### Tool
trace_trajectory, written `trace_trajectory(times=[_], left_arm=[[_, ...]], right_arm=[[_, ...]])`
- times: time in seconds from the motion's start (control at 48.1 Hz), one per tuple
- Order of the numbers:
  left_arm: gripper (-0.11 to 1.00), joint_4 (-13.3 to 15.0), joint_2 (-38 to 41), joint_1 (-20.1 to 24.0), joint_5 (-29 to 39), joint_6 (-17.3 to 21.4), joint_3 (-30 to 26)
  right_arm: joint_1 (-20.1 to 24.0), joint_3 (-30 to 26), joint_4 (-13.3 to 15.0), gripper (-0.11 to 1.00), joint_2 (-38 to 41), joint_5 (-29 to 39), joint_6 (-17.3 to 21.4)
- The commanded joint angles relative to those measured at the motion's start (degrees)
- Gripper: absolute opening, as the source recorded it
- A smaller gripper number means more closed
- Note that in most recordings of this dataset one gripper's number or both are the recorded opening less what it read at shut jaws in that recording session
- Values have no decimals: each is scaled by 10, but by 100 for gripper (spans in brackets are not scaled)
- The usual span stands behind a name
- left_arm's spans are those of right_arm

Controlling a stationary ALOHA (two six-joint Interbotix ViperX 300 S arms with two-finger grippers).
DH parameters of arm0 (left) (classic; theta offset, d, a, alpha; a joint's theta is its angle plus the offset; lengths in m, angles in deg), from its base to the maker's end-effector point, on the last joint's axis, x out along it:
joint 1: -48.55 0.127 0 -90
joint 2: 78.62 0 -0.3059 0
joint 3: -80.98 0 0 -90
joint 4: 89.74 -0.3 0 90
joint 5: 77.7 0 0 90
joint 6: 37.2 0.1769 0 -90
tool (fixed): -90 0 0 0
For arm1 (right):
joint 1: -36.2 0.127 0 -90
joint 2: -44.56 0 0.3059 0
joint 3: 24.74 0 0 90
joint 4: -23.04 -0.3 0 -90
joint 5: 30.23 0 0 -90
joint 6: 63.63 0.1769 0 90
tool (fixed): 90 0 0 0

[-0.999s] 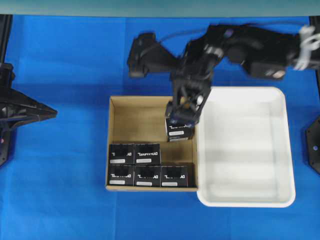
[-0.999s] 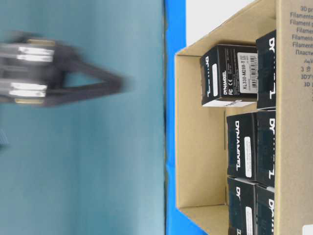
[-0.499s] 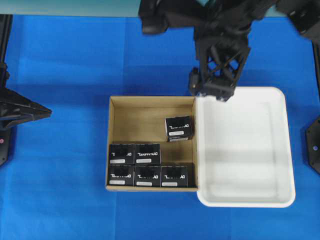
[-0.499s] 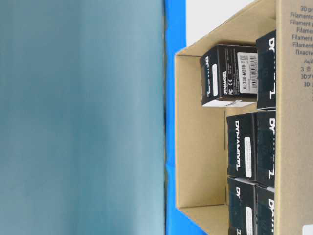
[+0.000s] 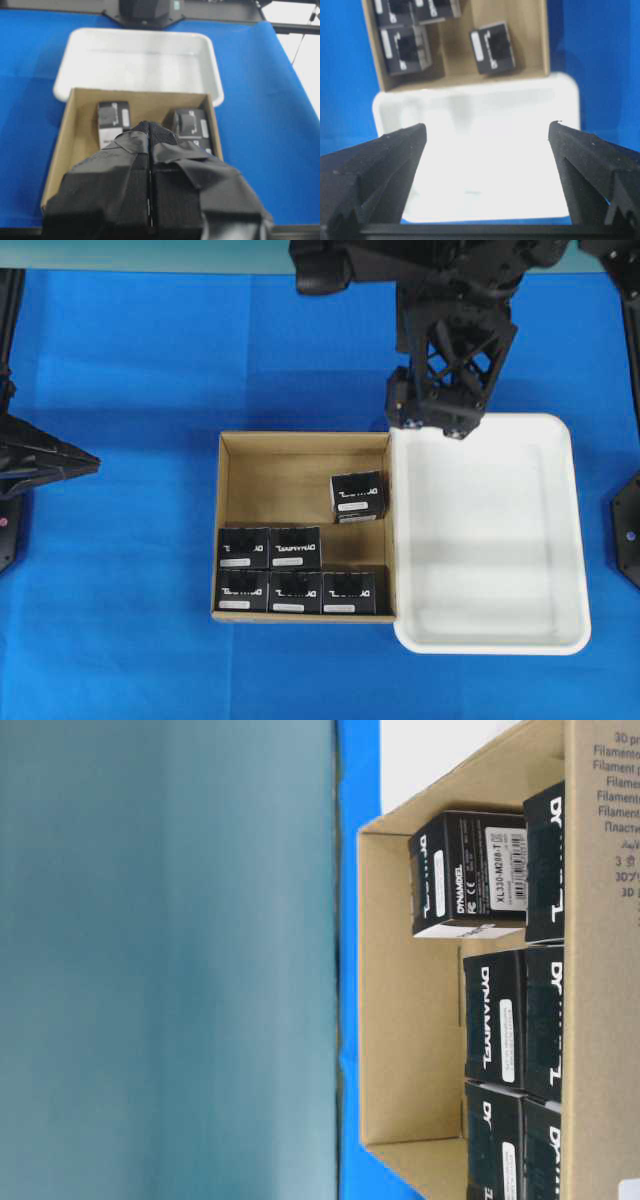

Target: Pick the box from inside the cardboard box.

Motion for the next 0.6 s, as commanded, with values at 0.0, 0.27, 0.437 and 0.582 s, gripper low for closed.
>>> trace_trajectory(times=[0.0,0.27,0.437,0.582], left_arm=[[-5,-1,3,0,-3,-1,-18],[-5,-1,4,0,-3,-1,-18],[-5,-1,3,0,-3,-1,-18],[-5,-1,4,0,-3,-1,-18]], right_arm=[[9,27,0,99,0,-23,-5],[11,171,0,99,15,-159,-19],[12,250,0,99,35,-240,-47],[12,282,0,99,54,-300,-76]])
